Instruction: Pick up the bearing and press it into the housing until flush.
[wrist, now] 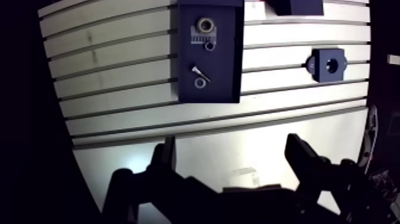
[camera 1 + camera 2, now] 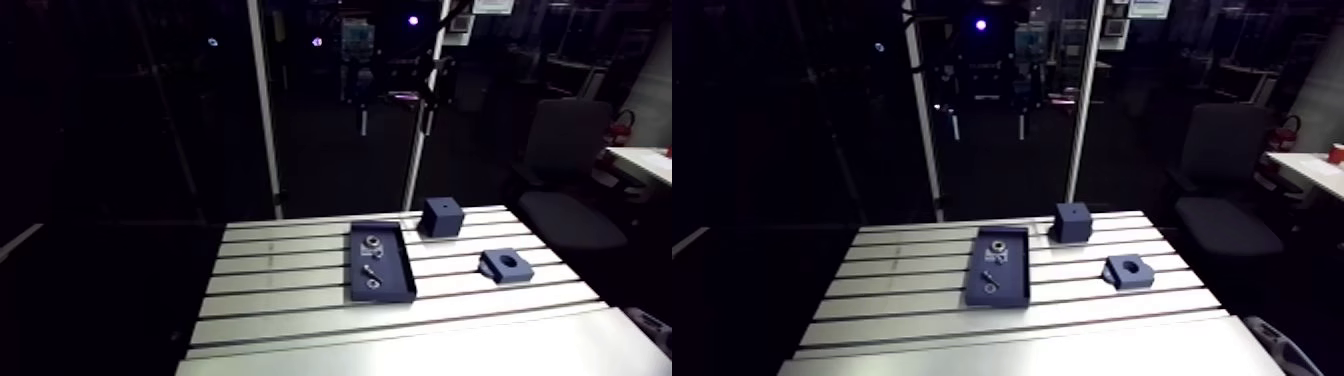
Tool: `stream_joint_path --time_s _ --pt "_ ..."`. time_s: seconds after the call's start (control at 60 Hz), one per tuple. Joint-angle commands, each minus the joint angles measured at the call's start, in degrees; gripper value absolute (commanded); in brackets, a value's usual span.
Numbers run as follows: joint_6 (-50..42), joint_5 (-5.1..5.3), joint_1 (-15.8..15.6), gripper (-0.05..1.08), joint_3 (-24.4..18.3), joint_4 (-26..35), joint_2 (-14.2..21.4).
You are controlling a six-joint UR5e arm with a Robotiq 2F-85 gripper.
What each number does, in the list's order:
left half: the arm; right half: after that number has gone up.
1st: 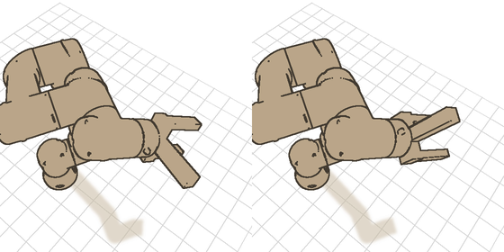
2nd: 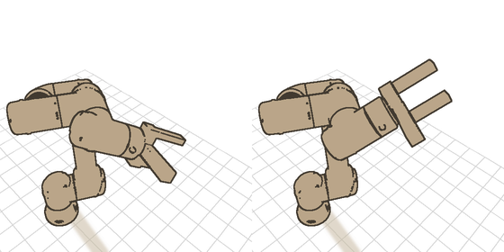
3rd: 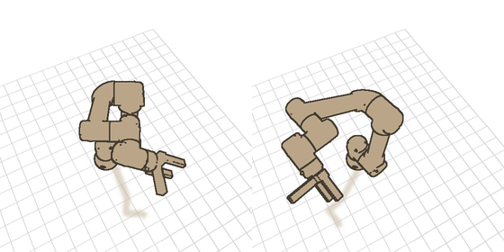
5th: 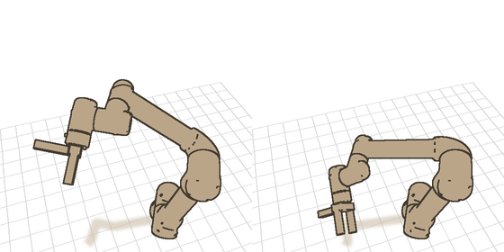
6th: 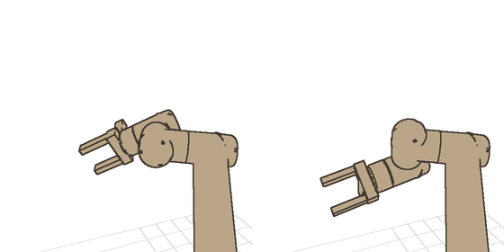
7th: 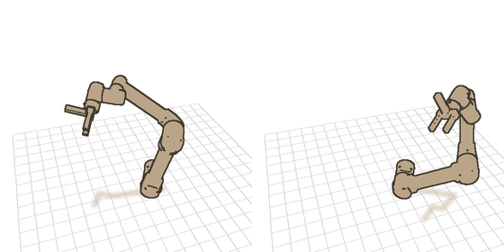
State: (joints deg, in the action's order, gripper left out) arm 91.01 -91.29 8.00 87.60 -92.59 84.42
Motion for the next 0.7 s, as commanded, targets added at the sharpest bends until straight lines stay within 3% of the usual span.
stream_joint_path --time_s 0.017,0.7 --pt "2.1 1.95 -1.7 0.0 -0.1 1.8 0.5" --pt "2.1 1.69 -1.7 0.0 -0.5 1.8 0.6"
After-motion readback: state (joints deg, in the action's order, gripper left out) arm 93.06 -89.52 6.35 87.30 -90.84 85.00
